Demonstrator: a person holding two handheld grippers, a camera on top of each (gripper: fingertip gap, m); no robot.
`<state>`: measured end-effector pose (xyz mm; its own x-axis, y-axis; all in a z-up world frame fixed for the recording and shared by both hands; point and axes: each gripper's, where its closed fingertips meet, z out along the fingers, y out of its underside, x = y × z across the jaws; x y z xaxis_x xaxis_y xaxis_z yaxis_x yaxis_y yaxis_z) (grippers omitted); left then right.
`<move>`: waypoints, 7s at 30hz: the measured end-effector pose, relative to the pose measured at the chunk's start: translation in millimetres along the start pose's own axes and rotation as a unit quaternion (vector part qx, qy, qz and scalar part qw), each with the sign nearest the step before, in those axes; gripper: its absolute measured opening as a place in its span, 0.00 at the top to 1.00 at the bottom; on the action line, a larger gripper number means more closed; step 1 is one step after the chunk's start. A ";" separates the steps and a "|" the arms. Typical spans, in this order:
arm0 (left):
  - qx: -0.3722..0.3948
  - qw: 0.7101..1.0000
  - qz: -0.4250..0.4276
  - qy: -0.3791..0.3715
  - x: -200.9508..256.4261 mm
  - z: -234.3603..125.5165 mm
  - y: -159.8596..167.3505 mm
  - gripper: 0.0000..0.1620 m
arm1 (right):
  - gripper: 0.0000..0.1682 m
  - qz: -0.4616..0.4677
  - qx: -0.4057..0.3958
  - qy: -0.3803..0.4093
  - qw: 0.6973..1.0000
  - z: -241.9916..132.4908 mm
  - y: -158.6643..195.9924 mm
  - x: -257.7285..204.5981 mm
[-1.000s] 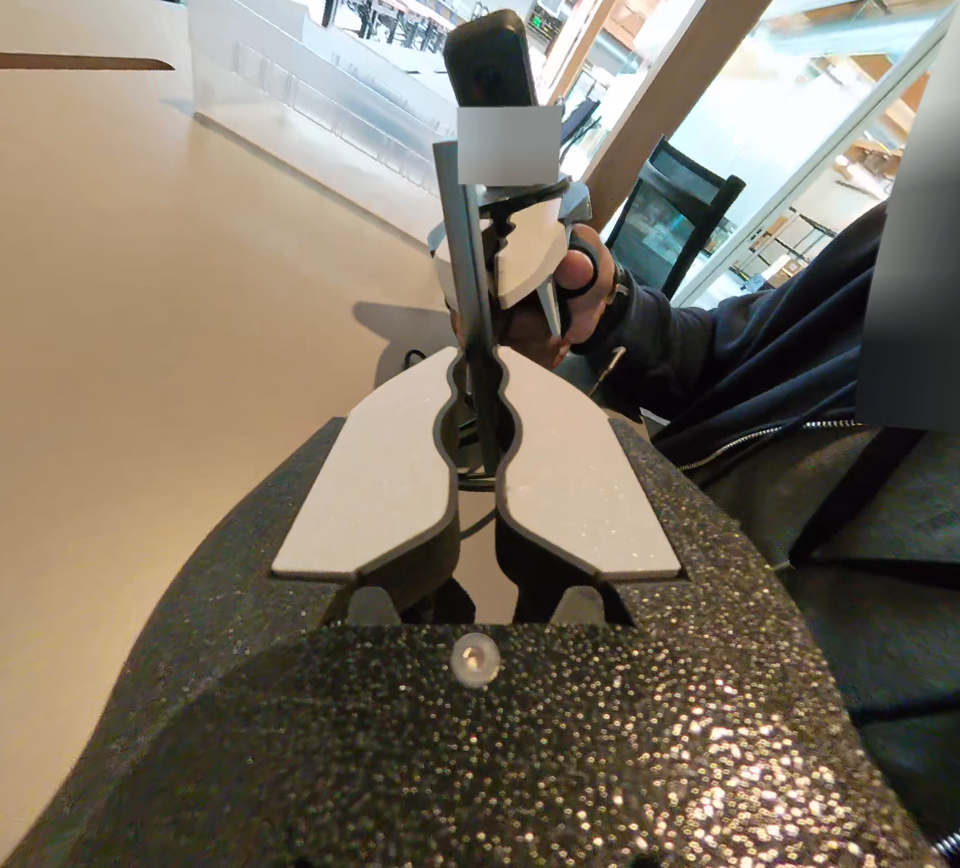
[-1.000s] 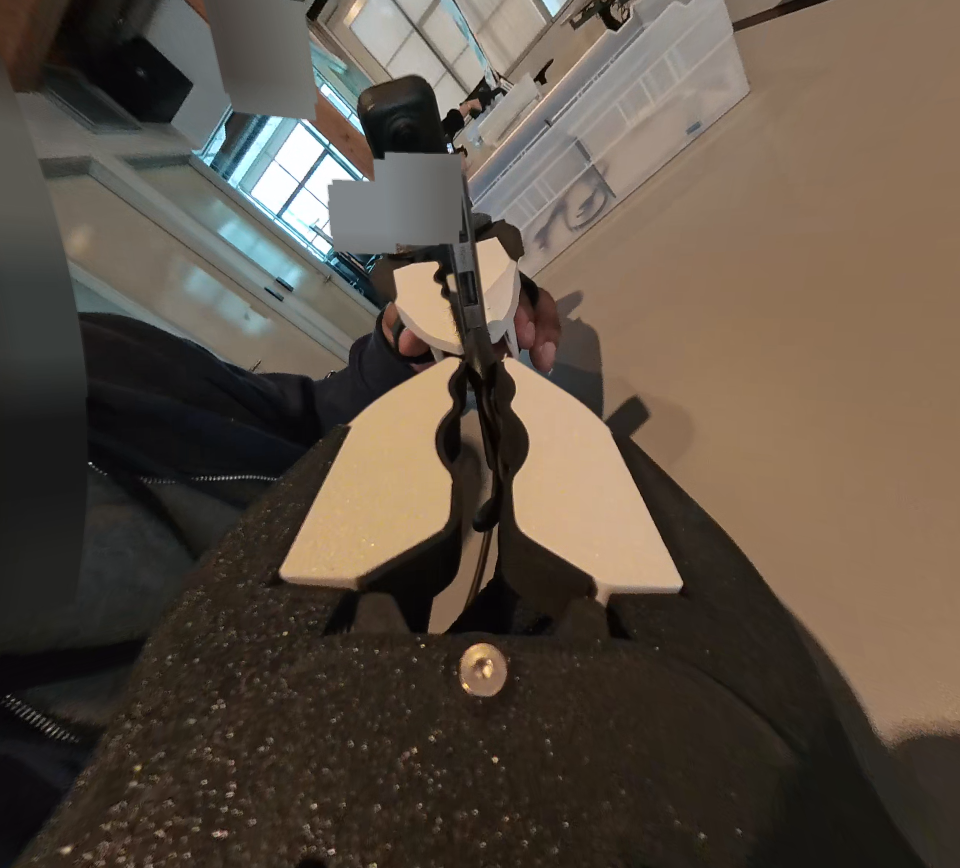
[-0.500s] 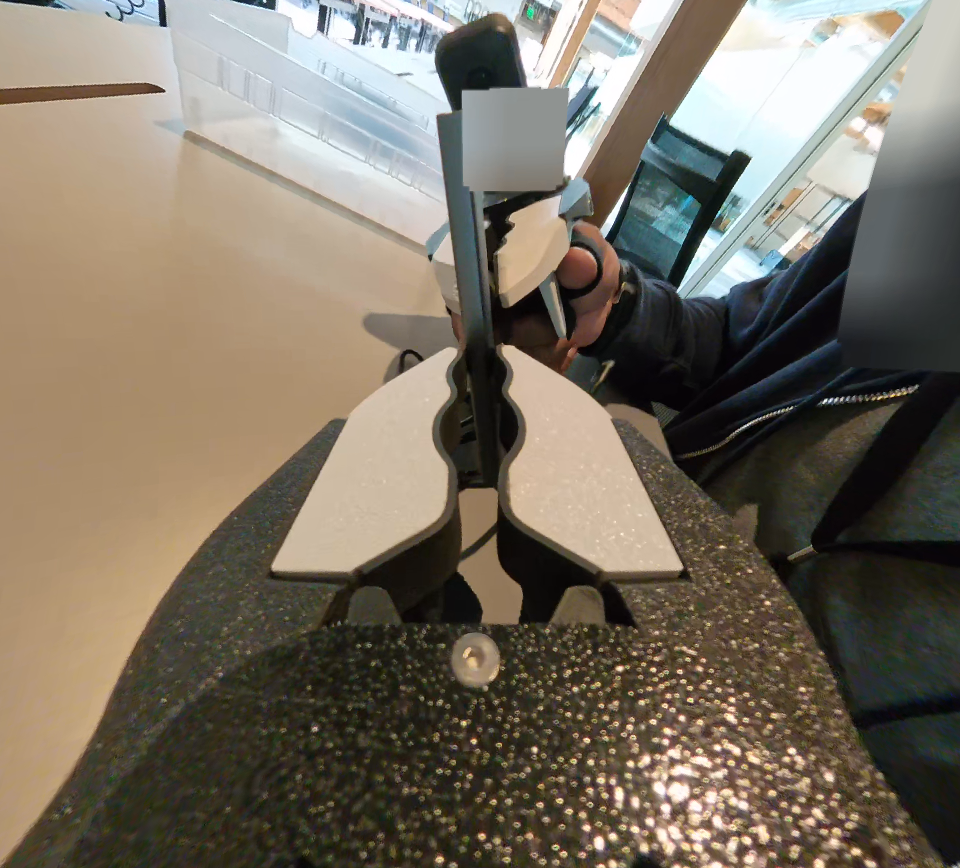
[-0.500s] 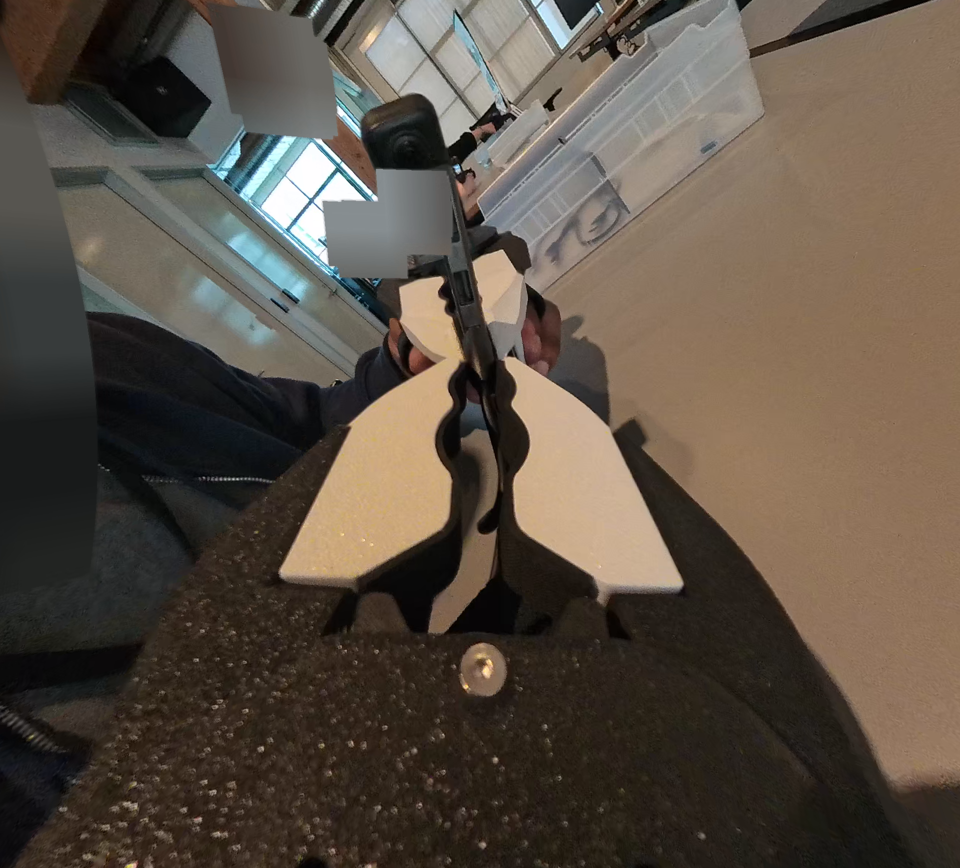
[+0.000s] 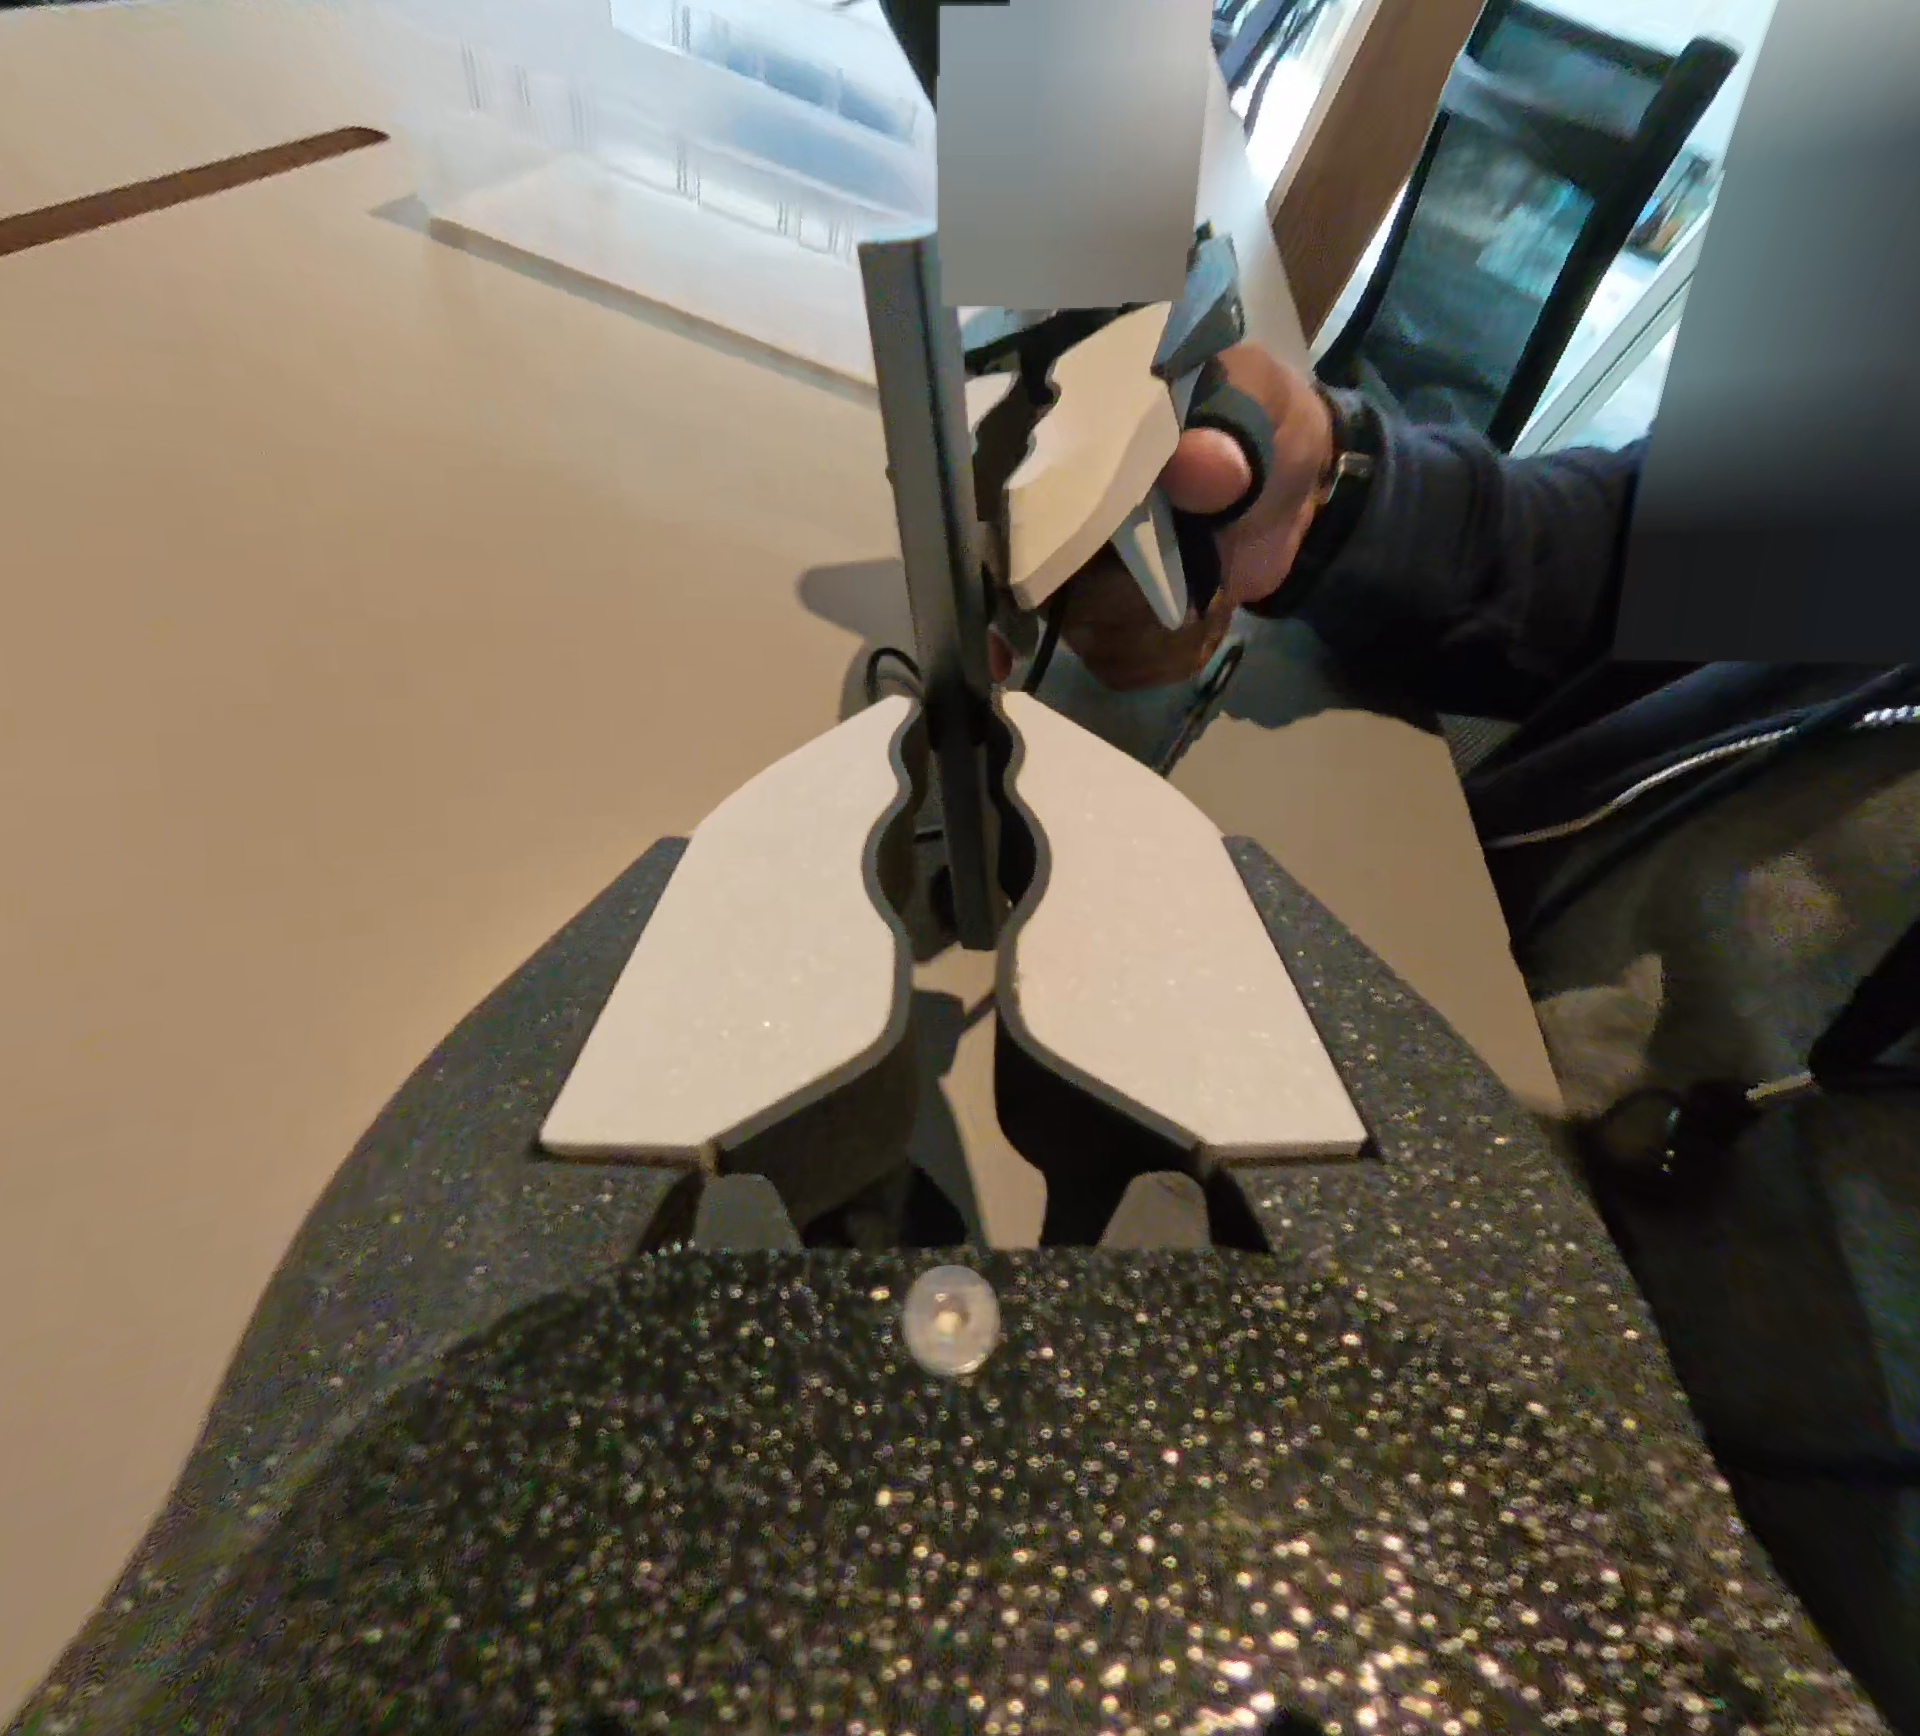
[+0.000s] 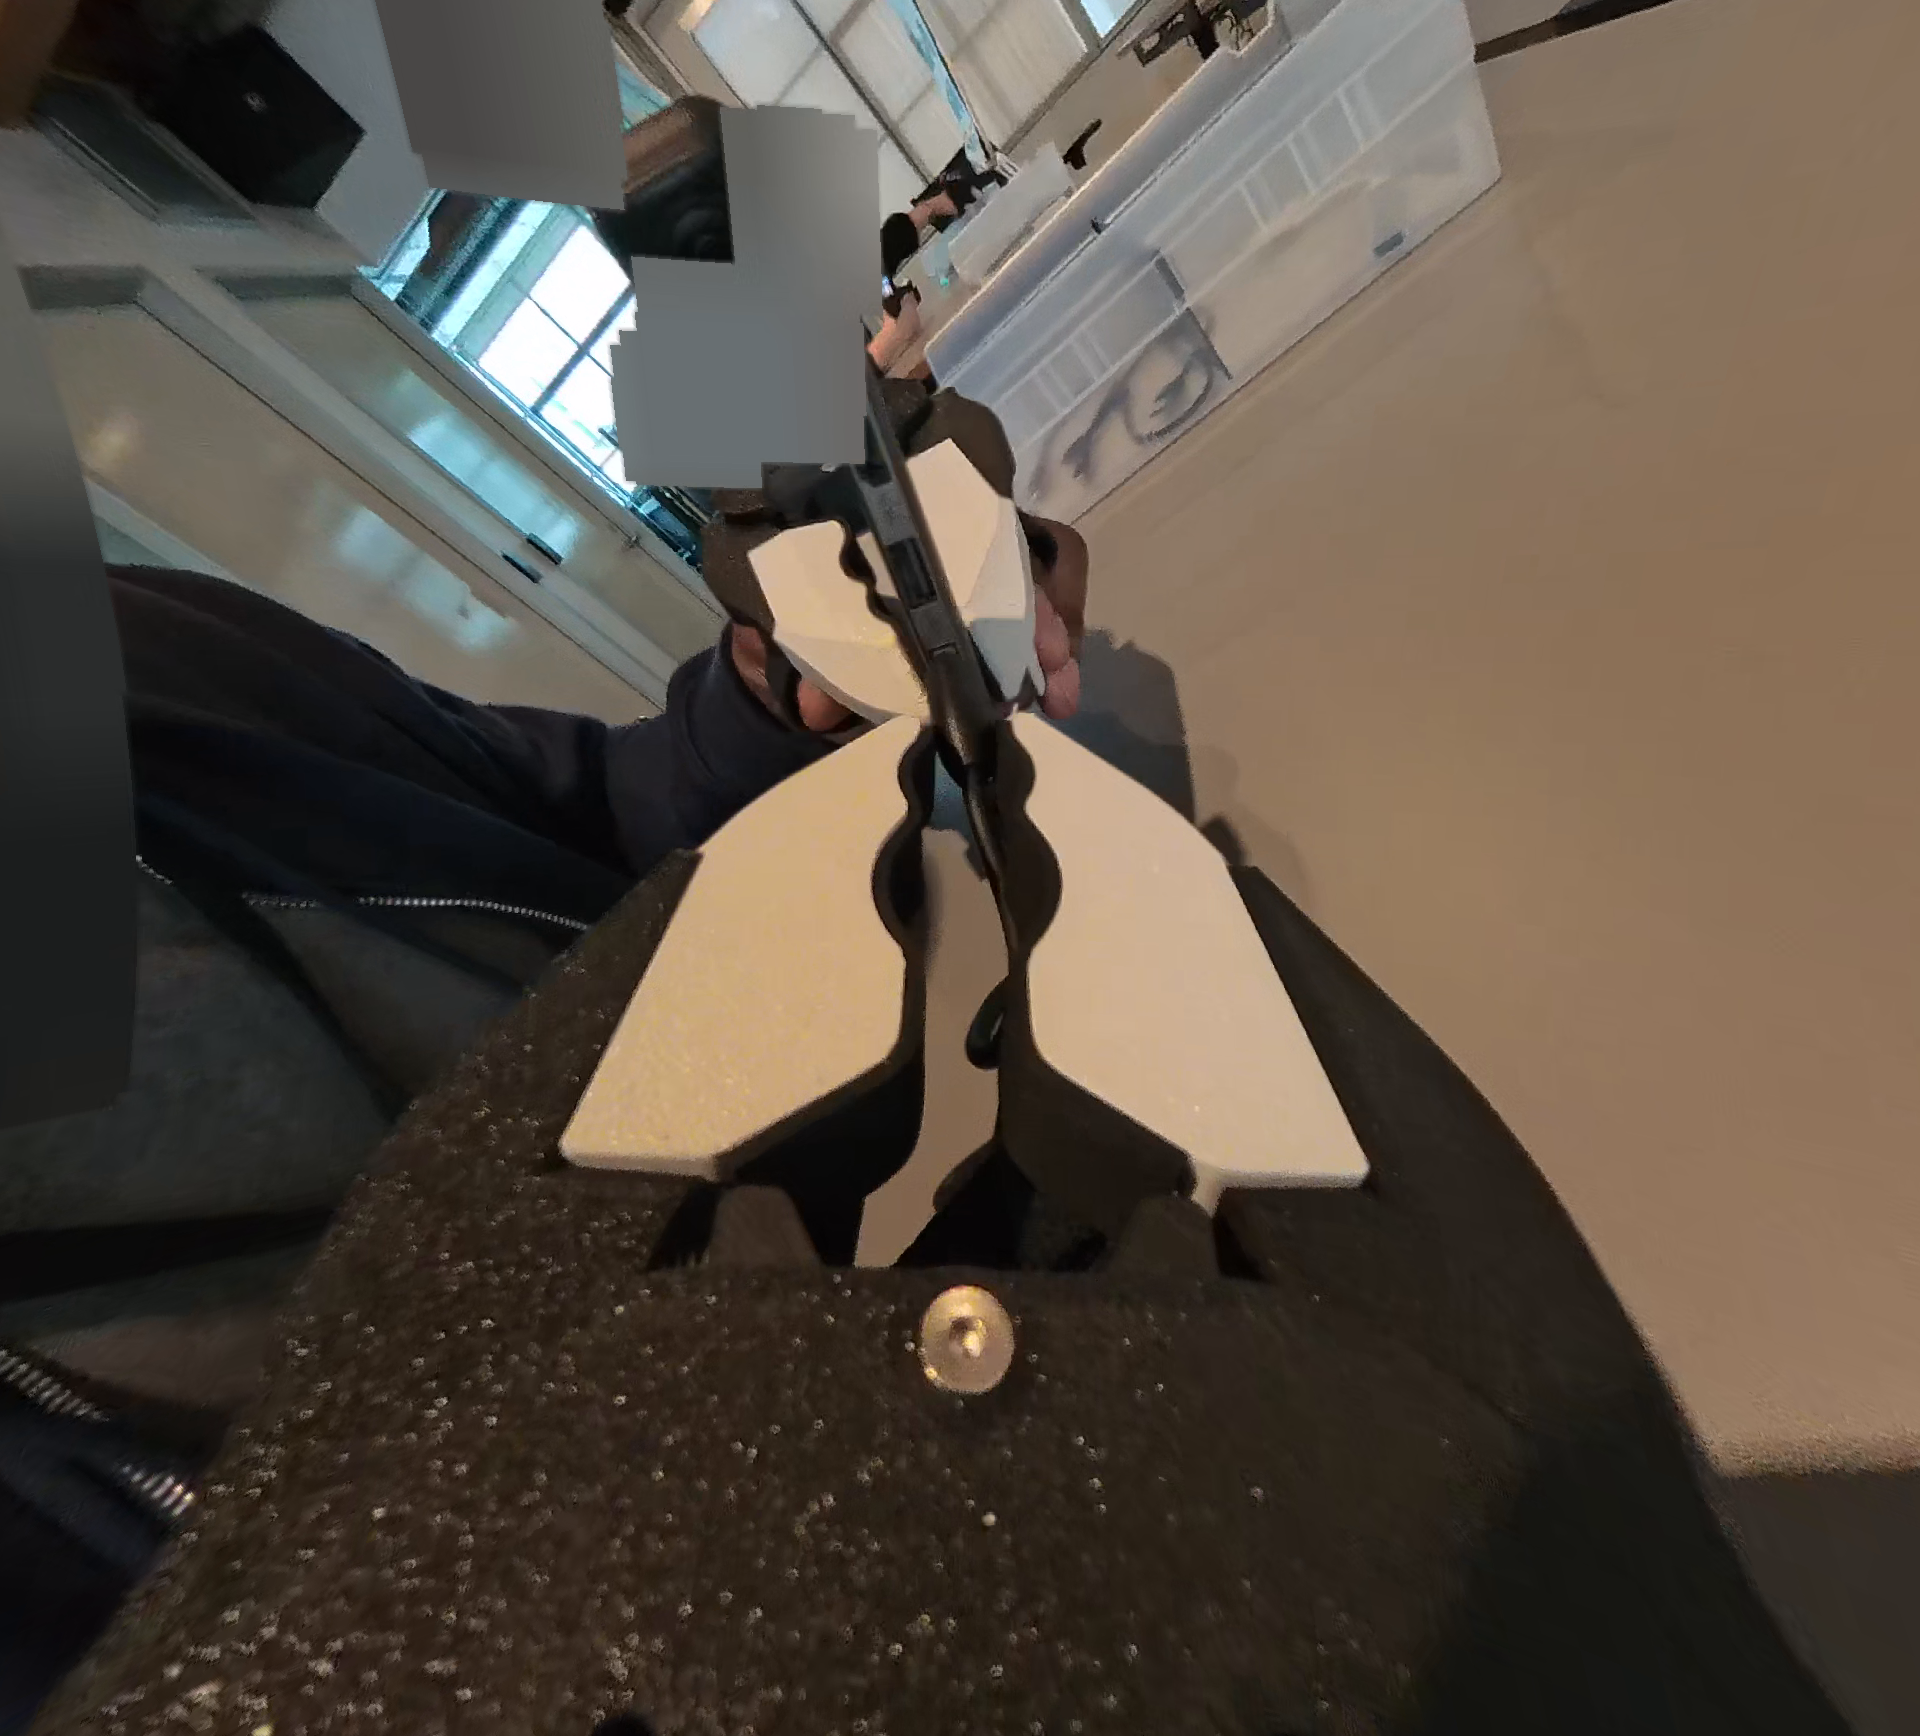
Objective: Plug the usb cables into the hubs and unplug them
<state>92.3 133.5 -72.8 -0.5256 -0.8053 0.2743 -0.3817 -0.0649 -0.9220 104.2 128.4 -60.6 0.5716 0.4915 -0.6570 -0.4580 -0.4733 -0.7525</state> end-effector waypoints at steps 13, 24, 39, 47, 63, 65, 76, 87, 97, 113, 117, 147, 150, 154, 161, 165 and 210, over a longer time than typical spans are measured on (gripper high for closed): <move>0.068 0.997 0.016 0.007 1.2 -10.3 -16.5 0.95 | 0.94 -0.038 0.003 0.002 0.999 -0.9 -3.9 -8.1; 0.068 0.996 0.016 0.051 14.1 -7.7 -19.5 0.94 | 0.94 -0.075 -0.022 -0.012 0.997 1.6 3.0 -17.3; -0.001 0.996 0.052 0.068 29.4 -1.8 -5.2 0.94 | 0.94 -0.125 -0.144 0.003 0.982 12.1 44.3 -13.4; -0.032 0.997 0.059 0.040 21.8 -6.7 -5.8 0.94 | 0.94 -0.106 -0.133 0.026 0.985 26.6 48.5 -8.5; -0.056 0.996 0.042 0.057 21.5 -12.1 16.1 0.94 | 0.94 -0.094 -0.159 0.023 0.982 20.0 55.9 -5.8; -0.064 0.995 0.046 0.053 20.7 -11.7 20.7 0.94 | 0.94 -0.092 -0.169 0.026 0.981 21.3 60.2 -3.7; -0.055 0.997 0.018 0.057 16.6 -13.8 28.1 0.94 | 0.94 -0.096 -0.188 0.038 0.977 25.3 66.8 0.6; -0.094 0.992 -0.019 0.084 20.8 -16.9 43.9 0.93 | 0.94 -0.134 -0.218 0.048 0.966 25.8 72.6 -1.2; -0.130 0.987 -0.014 0.090 25.5 -14.4 51.2 0.94 | 0.94 -0.160 -0.240 0.060 0.956 25.5 76.3 -0.1; -0.101 0.991 0.001 0.087 27.7 -10.8 55.6 0.93 | 0.95 -0.116 -0.231 0.033 0.965 25.1 78.2 -0.7; -0.112 0.989 0.009 0.092 29.3 -10.4 57.4 0.93 | 0.95 -0.123 -0.243 0.034 0.962 24.9 80.6 -1.1; 0.006 0.985 -0.086 0.153 29.8 -16.8 24.3 0.94 | 0.94 -0.074 -0.148 0.008 0.986 26.0 47.9 -16.8; 0.030 0.983 -0.100 0.153 29.2 -16.4 17.9 0.94 | 0.94 -0.069 -0.131 0.010 0.989 24.7 42.0 -18.6; 0.058 0.980 -0.119 0.145 27.2 -14.9 10.9 0.94 | 0.94 -0.064 -0.114 0.017 0.991 22.5 36.0 -18.9; 0.090 0.977 -0.138 0.134 26.0 -12.3 4.0 0.94 | 0.94 -0.092 -0.113 0.039 0.989 18.7 31.7 -18.6; 0.093 0.977 -0.136 0.134 28.0 -10.9 3.2 0.94 | 0.94 -0.102 -0.122 0.039 0.987 16.8 33.2 -19.9; 0.291 0.912 -0.276 0.081 26.8 -9.8 -23.2 0.94 | 0.94 -0.007 0.029 0.058 0.998 8.6 13.6 -29.1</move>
<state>79.6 119.2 -41.3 -0.4986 -0.4602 0.7346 -0.1783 -0.7748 -0.6065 75.4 114.0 -52.1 0.6519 0.4086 -0.6388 -0.4862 -0.4213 -0.7656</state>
